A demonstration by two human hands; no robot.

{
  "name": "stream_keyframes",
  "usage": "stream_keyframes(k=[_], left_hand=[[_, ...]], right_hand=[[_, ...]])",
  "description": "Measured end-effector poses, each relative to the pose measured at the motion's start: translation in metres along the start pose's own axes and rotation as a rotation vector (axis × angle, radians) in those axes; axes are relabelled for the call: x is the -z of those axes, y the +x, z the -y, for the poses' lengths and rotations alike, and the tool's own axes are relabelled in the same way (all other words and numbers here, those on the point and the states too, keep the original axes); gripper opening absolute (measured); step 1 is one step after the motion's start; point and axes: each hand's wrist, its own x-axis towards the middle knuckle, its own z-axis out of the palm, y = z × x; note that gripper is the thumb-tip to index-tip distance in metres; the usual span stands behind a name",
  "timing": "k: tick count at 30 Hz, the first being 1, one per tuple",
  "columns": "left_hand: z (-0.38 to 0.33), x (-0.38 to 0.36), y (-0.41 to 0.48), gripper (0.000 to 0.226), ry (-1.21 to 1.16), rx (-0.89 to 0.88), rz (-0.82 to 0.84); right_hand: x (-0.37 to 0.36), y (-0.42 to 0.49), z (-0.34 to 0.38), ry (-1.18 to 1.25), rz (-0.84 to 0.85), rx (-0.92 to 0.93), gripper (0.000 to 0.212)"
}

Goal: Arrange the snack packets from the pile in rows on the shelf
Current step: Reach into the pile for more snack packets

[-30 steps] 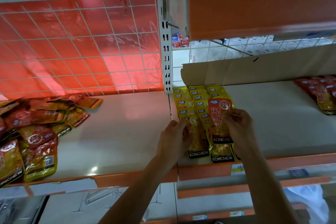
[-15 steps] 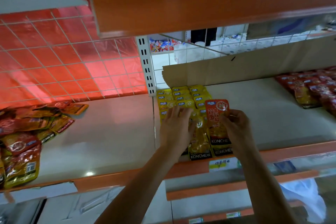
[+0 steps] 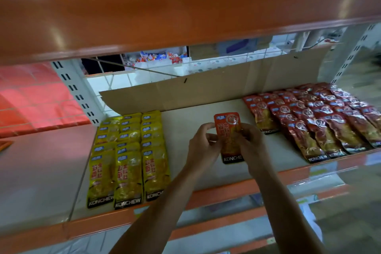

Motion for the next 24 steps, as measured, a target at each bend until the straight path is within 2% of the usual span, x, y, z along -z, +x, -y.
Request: stream_keyframes(k=[3, 5, 11, 16, 24], left_hand=[[-0.004, -0.030, 0.013, 0.025, -0.080, 0.078, 0.020], [-0.006, -0.047, 0.023, 0.013, -0.096, 0.119, 0.011], [-0.006, -0.095, 0.052, 0.013, -0.039, 0.204, -0.008], [-0.011, -0.124, 0.065, 0.014, -0.010, 0.234, -0.020], [-0.018, -0.140, 0.081, 0.022, 0.129, 0.223, -0.049]], right_hand=[[0.026, 0.014, -0.007, -0.100, -0.034, 0.009, 0.018], [0.043, 0.025, -0.012, -0.255, -0.108, 0.032, 0.015], [0.081, 0.053, -0.032, -0.597, -0.240, 0.105, 0.036], [0.095, 0.065, -0.043, -0.674, -0.281, 0.154, 0.038], [0.102, 0.078, -0.052, -0.701, -0.249, 0.194, 0.040]])
